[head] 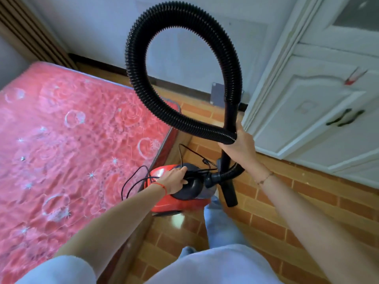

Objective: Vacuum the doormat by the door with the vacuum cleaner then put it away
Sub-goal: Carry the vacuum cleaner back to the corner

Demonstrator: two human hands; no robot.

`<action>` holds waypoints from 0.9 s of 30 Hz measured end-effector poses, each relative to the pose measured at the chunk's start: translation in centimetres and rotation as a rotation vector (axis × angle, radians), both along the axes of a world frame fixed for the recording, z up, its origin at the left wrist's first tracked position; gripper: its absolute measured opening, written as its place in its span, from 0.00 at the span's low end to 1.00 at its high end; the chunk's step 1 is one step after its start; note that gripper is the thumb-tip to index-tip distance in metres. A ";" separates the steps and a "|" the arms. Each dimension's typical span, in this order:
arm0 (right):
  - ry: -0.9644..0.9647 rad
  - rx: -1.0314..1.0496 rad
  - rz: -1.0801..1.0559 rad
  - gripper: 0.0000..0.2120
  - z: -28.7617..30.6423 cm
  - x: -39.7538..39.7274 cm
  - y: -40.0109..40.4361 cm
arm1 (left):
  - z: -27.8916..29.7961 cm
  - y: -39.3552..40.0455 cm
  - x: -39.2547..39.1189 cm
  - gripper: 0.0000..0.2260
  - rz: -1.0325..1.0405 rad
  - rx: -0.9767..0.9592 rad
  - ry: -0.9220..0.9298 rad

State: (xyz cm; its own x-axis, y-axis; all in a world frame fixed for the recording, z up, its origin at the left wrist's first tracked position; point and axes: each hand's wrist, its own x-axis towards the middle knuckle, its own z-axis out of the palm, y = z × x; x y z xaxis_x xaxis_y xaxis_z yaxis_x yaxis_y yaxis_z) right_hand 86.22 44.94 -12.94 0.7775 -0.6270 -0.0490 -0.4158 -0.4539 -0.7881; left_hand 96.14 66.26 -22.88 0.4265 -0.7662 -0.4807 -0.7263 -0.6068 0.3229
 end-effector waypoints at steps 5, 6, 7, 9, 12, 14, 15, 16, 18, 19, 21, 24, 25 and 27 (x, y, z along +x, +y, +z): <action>-0.006 0.001 -0.067 0.16 0.9 5.0 -6.9 | 1.1 -7.7 6.7 0.12 -0.088 0.014 -0.040; -0.006 0.006 -0.076 0.16 1.3 6.1 -8.4 | 1.3 -9.3 8.1 0.13 -0.097 0.011 -0.046; -0.003 0.009 -0.086 0.16 1.7 7.3 -10.0 | 1.6 -10.9 9.5 0.13 -0.105 0.007 -0.052; -0.011 0.016 -0.108 0.15 2.5 9.7 -13.0 | 2.3 -14.1 12.4 0.12 -0.116 -0.004 -0.059; -0.029 0.023 -0.141 0.15 3.4 13.5 -17.0 | 3.0 -18.6 17.0 0.13 -0.137 -0.014 -0.064; -0.032 0.025 -0.167 0.15 3.8 16.0 -19.4 | 3.3 -21.4 20.0 0.13 -0.151 -0.015 -0.069; -0.032 0.020 -0.180 0.14 4.0 17.3 -20.4 | 3.5 -22.8 21.6 0.13 -0.164 -0.010 -0.076; -0.036 0.016 -0.194 0.14 4.2 18.5 -21.5 | 3.6 -24.2 23.2 0.12 -0.179 -0.013 -0.085; -0.044 0.019 -0.220 0.15 4.2 21.2 -23.5 | 3.7 -27.0 26.3 0.12 -0.207 -0.009 -0.103; -0.045 0.025 -0.231 0.16 4.1 22.6 -24.5 | 3.7 -28.4 27.9 0.13 -0.223 -0.006 -0.108; -0.038 0.023 -0.262 0.17 3.8 25.3 -26.5 | 3.4 -31.1 31.1 0.13 -0.259 0.002 -0.112; -0.027 0.000 -0.320 0.16 3.0 29.3 -29.6 | 2.6 -35.5 35.9 0.10 -0.319 0.022 -0.129; -0.028 -0.005 -0.340 0.16 2.4 30.6 -30.7 | 2.2 -36.9 37.4 0.10 -0.340 0.022 -0.131; -0.028 0.000 -0.386 0.15 1.2 33.1 -32.9 | 1.3 -39.7 40.2 0.11 -0.380 0.029 -0.118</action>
State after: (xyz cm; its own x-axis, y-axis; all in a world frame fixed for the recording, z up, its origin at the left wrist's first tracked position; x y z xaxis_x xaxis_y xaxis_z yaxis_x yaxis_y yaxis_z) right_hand 119.30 12.03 -11.79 0.4853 -0.8738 -0.0311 -0.5343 -0.2682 -0.8016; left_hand 136.38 26.54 -21.55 0.1691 -0.8669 -0.4689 -0.9318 -0.2956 0.2104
